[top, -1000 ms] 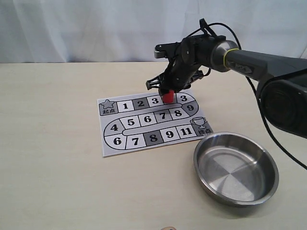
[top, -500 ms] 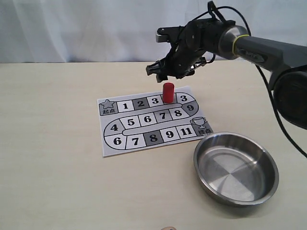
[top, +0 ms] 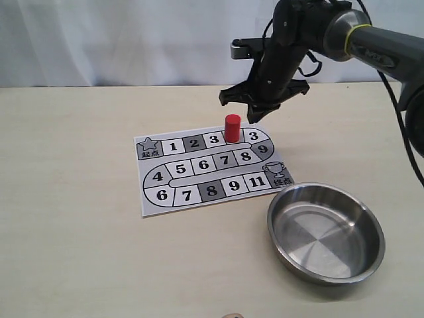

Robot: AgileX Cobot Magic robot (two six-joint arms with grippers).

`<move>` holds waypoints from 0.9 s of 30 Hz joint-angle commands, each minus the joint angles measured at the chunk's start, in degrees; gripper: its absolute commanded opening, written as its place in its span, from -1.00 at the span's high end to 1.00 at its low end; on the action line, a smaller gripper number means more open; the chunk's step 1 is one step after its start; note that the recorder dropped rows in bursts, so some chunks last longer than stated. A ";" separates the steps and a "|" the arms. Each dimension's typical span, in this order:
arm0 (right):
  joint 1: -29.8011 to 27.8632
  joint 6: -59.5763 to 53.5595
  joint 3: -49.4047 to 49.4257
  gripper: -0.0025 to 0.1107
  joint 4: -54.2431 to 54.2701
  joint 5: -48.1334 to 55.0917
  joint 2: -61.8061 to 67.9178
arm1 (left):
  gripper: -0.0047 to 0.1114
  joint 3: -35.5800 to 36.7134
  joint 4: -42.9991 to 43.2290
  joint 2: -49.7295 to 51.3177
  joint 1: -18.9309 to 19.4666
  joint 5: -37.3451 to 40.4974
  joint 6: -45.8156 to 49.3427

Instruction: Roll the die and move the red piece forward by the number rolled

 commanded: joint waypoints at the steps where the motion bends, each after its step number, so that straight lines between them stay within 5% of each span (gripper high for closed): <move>1: -2.68 -1.83 3.57 0.88 0.96 1.72 -1.82 | 0.92 -0.30 -0.10 -0.06 -0.01 -0.62 -0.12; 14: -11.01 -6.04 23.07 0.88 0.70 -6.37 -13.75 | 0.92 -0.30 -0.10 -0.06 -0.01 -0.62 -0.12; 27: -11.17 -5.45 47.43 0.88 -2.07 -20.00 -36.95 | 0.92 -0.30 -0.10 -0.06 -0.01 -0.62 -0.12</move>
